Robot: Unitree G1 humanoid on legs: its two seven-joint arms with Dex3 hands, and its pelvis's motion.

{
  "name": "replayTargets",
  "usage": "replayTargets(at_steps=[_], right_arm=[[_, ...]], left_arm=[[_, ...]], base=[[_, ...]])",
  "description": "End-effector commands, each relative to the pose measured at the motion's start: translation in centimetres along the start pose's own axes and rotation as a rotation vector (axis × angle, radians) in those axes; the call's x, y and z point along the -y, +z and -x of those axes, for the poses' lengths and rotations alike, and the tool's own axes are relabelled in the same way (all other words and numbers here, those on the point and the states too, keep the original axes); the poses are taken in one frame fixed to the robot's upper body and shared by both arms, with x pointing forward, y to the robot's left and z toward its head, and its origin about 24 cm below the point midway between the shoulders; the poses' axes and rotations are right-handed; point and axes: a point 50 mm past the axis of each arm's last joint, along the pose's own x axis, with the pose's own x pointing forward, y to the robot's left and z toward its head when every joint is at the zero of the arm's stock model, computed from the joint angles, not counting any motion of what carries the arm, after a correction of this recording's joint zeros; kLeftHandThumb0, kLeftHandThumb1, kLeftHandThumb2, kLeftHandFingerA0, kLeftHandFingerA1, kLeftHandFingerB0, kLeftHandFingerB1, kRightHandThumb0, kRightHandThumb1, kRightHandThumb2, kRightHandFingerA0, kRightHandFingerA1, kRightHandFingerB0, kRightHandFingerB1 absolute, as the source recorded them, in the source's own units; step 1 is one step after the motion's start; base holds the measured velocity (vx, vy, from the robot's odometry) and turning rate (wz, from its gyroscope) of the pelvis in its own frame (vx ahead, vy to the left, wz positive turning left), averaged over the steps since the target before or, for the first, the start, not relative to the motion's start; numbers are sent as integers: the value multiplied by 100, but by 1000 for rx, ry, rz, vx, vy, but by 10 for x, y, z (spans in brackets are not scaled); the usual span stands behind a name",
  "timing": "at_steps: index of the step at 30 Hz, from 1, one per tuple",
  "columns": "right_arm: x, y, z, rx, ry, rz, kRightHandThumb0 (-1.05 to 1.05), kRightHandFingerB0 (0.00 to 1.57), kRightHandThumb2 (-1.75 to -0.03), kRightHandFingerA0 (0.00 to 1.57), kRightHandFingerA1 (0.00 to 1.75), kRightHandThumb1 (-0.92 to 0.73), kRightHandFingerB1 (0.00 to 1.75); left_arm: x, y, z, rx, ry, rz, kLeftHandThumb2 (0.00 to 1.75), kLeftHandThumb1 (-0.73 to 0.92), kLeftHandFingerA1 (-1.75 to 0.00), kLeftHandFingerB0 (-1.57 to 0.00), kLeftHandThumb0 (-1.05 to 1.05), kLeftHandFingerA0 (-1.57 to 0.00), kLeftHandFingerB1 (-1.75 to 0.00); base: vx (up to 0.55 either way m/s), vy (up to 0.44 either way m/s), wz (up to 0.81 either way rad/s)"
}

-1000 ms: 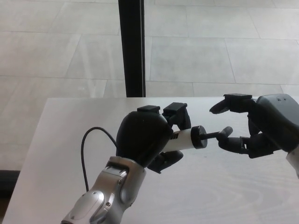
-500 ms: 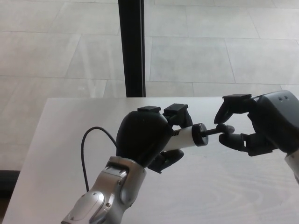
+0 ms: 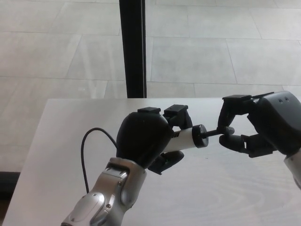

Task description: The robot uses its left hand to lift the air pump kept on the middle of the desk and use the right hand to pull out the handle

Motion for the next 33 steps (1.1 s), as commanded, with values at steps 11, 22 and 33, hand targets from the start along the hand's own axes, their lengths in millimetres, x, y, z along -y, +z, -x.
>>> replayTargets(at_steps=[11, 22, 33], right_arm=[[14, -8, 1, -68, -42, -9, -21, 82, -120, 94, 175, -48, 156], [24, -18, 4, -110, -114, -67, -19, 84, -122, 96, 175, -46, 154], [44, -36, 11, -175, -135, -35, -24, 99, -116, 120, 140, -46, 127]], left_arm=[[0, -7, 1, -49, 30, 45, 119, 45, -145, -100, -21, -125, -128], [3, -14, 6, -72, 6, 25, 119, 46, -143, -100, -21, -121, -129], [5, -39, 28, -109, -42, -35, 108, 56, -175, -70, -19, -77, -158]], base=[[0, 0, 0], [0, 0, 0], [0, 0, 0]])
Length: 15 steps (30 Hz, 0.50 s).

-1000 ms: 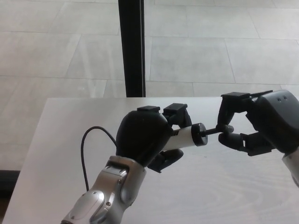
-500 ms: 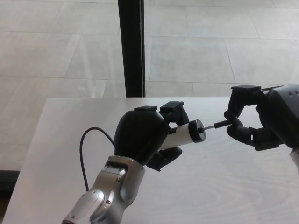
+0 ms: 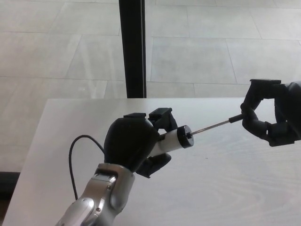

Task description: The robot uses its left hand to lift the air pump kept on the middle of the desk and use the right hand to pull out the handle

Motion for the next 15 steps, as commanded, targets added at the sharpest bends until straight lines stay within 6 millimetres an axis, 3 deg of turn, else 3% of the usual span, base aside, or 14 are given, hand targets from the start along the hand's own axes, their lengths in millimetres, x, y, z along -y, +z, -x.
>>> replayTargets(at_steps=[1, 2, 3, 4, 7, 9, 10, 15], right_arm=[[22, -15, 2, -58, -69, 13, -17, 81, -121, 93, 175, -43, 153], [24, -17, 2, -51, -70, 29, -16, 80, -122, 93, 175, -42, 153], [26, -18, 2, -59, -65, 26, -16, 78, -123, 92, 175, -43, 155], [28, -20, 2, -65, -64, 15, -24, 98, -117, 121, 142, -45, 127], [34, -26, 3, -79, -72, 11, -24, 97, -117, 121, 142, -47, 125], [36, -27, 3, -82, -79, 18, -23, 97, -119, 122, 143, -46, 127], [38, -29, 2, -85, -80, 10, -16, 80, -128, 93, 175, -43, 154], [40, -31, 3, -93, -86, -8, -19, 81, -128, 92, 175, -43, 152]], left_arm=[[1, -22, 17, -35, -42, -37, 108, 55, -175, -71, -17, -77, -159], [1, -25, 19, -44, -55, -36, 105, 59, -175, -70, -16, -88, -153], [0, -27, 20, -50, -57, -39, 104, 57, -175, -68, -14, -84, -154], [0, -30, 22, -56, -58, -47, 101, 58, -175, -68, -14, -84, -153], [0, -38, 29, -62, -59, -60, 99, 59, -175, -69, -18, -79, -157], [-1, -42, 32, -73, -75, -62, 98, 62, -175, -66, -18, -79, -160], [-2, -45, 35, -78, -89, -71, 95, 66, -175, -68, -20, -81, -156], [-3, -50, 41, -94, -83, -60, 99, 61, -175, -68, -16, -83, -159]], base=[[0, 0, 0], [0, 0, 0], [0, 0, 0], [0, 0, 0], [0, 0, 0], [0, 0, 0], [0, 0, 0], [0, 0, 0]])
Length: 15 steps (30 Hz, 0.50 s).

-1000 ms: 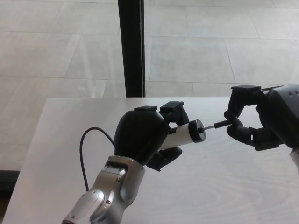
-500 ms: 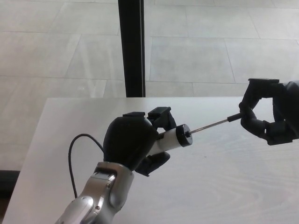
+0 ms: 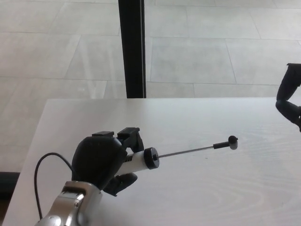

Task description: The robot uses its left hand to lift the air pump kept on the middle of the desk and use the right hand to pull out the handle

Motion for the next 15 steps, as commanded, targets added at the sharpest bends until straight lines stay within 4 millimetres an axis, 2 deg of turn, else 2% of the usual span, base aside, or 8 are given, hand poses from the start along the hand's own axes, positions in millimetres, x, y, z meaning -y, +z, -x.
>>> replayTargets(at_steps=[1, 4, 5, 6, 9, 10, 14, 15], right_arm=[[6, -5, 1, -13, -12, -44, -17, 79, -126, 92, 175, -44, 152], [3, -3, 2, -7, -11, -67, -15, 76, -118, 90, 175, -50, 141], [2, -2, 2, -9, 26, -75, -22, 59, -75, 92, 164, -69, 72], [1, -2, 2, -20, 58, -82, -33, 44, -63, 81, 135, -74, 53], [0, -5, 2, -69, 138, -40, -33, 0, -99, 54, 72, -51, 47], [1, -6, 2, -77, 145, -23, -47, 9, -62, 49, 60, -72, 29], [3, -9, 1, -103, 129, -15, -54, 7, -62, 34, 63, -72, 30], [3, -10, 0, -122, 112, -26, -58, 4, -88, 30, 64, -57, 43]], left_arm=[[-2, -5, 3, 2, -3, 14, 97, 63, -175, -66, -17, -82, -160], [-3, -3, 3, 5, 1, 12, 99, 61, -175, -66, -17, -83, -163], [-3, -3, 2, 3, 0, 22, 98, 63, -175, -65, -18, -82, -162], [-3, -2, 1, 3, -2, 27, 98, 64, -175, -66, -20, -81, -160], [-2, 2, -1, 2, -10, 29, 100, 64, -175, -69, -22, -83, -159], [-2, 3, -2, 3, -10, 31, 102, 63, -175, -68, -22, -83, -160], [-1, 7, -4, 20, -22, 23, 101, 63, -175, -68, -23, -83, -160], [0, 10, -5, 39, -48, 9, 100, 63, -175, -70, -24, -85, -158]], base=[[0, 0, 0], [0, 0, 0], [0, 0, 0], [0, 0, 0], [0, 0, 0], [0, 0, 0], [0, 0, 0], [0, 0, 0]])
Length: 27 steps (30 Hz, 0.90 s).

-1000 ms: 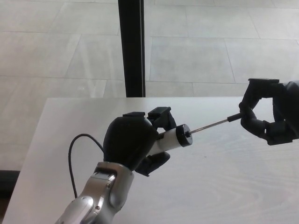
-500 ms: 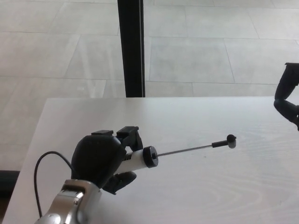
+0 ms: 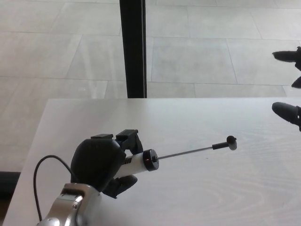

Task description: The robot uses its left hand to lift the air pump kept on the middle of the desk and use the right hand to pull out the handle

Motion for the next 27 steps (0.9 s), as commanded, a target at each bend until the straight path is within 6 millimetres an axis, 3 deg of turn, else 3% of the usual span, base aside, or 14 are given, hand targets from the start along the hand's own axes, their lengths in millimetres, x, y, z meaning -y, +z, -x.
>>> replayTargets(at_steps=[1, 2, 3, 5, 7, 12, 13, 16, 17, 18, 19, 20, 21, 27], right_arm=[[3, -9, 0, -84, 17, -2, -58, 4, -88, 30, 64, -57, 43], [3, -9, 0, -85, 17, -2, -58, 4, -88, 30, 64, -57, 43], [4, -11, 2, -103, -2, -25, -49, 15, -62, 35, 65, -71, 34], [4, -11, 2, -110, -14, -28, -55, 12, -85, 33, 67, -54, 45], [5, -11, 3, -119, -35, -34, -48, 17, -62, 32, 70, -70, 35], [4, -11, 3, -116, -49, -20, -47, 17, -61, 31, 72, -71, 35], [3, -11, 3, -115, -54, -23, -48, 19, -61, 32, 74, -70, 37], [2, -11, 2, -111, -62, -21, -47, 20, -61, 32, 73, -69, 37], [2, -10, 2, -111, -65, -23, -47, 21, -60, 32, 74, -69, 37], [1, -10, 2, -112, -70, -28, -52, 17, -84, 35, 71, -52, 48], [1, -10, 3, -109, -78, -31, -46, 24, -60, 32, 73, -68, 38], [0, -10, 3, -108, -82, -32, -46, 24, -60, 32, 73, -68, 39], [0, -10, 3, -109, -87, -35, -45, 25, -60, 31, 73, -67, 39], [0, -12, 4, -115, -93, -33, -44, 26, -60, 34, 73, -67, 40]], left_arm=[[-1, 6, -5, 33, -44, -24, 100, 63, -175, -70, -24, -85, -158], [-1, 6, -5, 33, -44, -24, 100, 63, -175, -70, -24, -85, -158], [7, 11, -9, 18, -235, -141, 96, 71, -175, -63, -27, -81, -162], [12, 12, -10, 34, -326, -291, 86, 69, -169, -81, -27, -87, -103], [20, 14, -9, 19, -437, -469, 74, 64, -163, -70, -31, -90, -76], [27, 17, -13, -71, -566, -651, 62, 63, -132, -58, -27, -82, -60], [28, 15, -13, -65, -608, -749, 59, 67, -77, -29, -41, -67, -49], [27, 14, -14, -70, -667, -849, 60, 67, -70, -17, -49, -52, -43], [27, 14, -14, -84, -701, -867, 84, 47, -68, -2, -57, -35, -47], [27, 12, -13, -95, -703, -859, 81, 42, -62, -3, -61, -25, -38], [28, 10, -12, -130, -717, -829, 81, 37, -56, 0, -65, -2, -22], [28, 9, -11, -149, -729, -819, 57, 55, -53, 0, -64, 0, -24], [29, 8, -11, -159, -742, -824, 84, 40, -41, 0, -68, 0, -19], [26, 4, -8, -183, -772, -778, 67, 52, -18, 0, -59, 0, -15]], base=[[0, 0, 0], [0, 0, 0], [0, 0, 0], [0, 0, 0], [0, 0, 0], [0, 0, 0], [0, 0, 0], [0, 0, 0], [0, 0, 0], [0, 0, 0], [0, 0, 0], [0, 0, 0], [0, 0, 0], [0, 0, 0]])
